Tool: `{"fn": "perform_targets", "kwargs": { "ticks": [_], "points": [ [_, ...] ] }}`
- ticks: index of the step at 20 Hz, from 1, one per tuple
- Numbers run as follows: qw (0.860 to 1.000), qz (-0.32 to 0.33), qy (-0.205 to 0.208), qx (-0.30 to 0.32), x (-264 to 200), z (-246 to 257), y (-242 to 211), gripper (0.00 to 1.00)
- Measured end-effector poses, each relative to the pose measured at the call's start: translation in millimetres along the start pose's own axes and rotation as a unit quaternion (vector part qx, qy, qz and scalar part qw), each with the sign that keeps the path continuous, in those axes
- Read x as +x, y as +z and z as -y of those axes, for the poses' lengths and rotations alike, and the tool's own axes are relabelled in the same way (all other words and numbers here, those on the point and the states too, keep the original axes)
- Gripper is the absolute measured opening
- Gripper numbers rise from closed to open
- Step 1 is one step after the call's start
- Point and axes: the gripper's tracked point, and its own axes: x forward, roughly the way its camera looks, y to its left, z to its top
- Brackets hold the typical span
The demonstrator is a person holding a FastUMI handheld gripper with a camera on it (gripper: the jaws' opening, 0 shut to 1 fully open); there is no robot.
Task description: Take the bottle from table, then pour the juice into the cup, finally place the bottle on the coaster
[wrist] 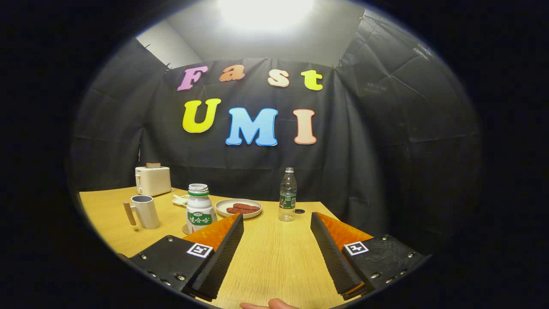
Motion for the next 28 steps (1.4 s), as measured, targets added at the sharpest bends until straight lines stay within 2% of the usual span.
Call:
{"fn": "perform_targets", "kwargs": {
  "ticks": [13, 28],
  "points": [
    [0.998, -0.029, 0.050, 0.023, -21.6, -53.4, -31.1, 0.96],
    [0.994, -0.040, 0.099, 0.019, 31.1, -117.5, -42.1, 0.96]
  ]
}}
